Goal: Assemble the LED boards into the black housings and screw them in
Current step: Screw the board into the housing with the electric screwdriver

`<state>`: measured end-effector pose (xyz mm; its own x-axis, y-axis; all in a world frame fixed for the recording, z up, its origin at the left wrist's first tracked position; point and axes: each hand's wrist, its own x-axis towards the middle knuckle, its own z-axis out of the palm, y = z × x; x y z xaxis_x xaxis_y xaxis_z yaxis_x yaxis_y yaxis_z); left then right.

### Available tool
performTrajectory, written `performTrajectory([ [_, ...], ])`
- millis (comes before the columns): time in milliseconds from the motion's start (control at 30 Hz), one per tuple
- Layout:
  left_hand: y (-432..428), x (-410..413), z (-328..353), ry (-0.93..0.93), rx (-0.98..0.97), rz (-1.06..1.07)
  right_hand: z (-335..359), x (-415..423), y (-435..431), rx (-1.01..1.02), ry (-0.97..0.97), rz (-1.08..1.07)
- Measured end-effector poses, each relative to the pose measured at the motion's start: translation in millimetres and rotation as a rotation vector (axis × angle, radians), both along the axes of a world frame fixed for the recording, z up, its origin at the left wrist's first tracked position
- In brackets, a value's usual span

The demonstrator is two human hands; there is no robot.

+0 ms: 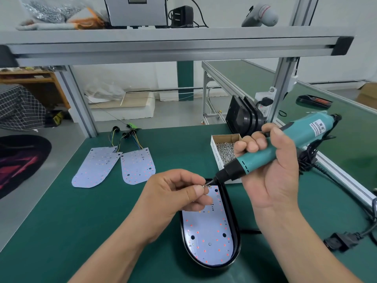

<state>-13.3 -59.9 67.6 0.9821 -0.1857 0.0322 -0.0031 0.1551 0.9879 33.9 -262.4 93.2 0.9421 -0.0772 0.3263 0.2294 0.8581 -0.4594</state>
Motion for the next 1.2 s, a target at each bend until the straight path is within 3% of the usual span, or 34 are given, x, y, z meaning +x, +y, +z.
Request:
performTrajectory([
  [667, 0.2, 3.4, -11.2, -0.172, 0.161, 0.157, -8.4, 1.2, 6.7, -0.097, 0.0, -0.039],
  [1033, -1.2, 3.2, -16.8, -0.224, 0.229, 0.167, -16.7, 5.6, 8.5, 0.009, 0.088, -0.104],
  [1200, 15.1, 8.9, -10.0, -0.334, 0.375, 0.367, -16.7, 7.8, 6.4, 0.037, 0.114, -0.112],
])
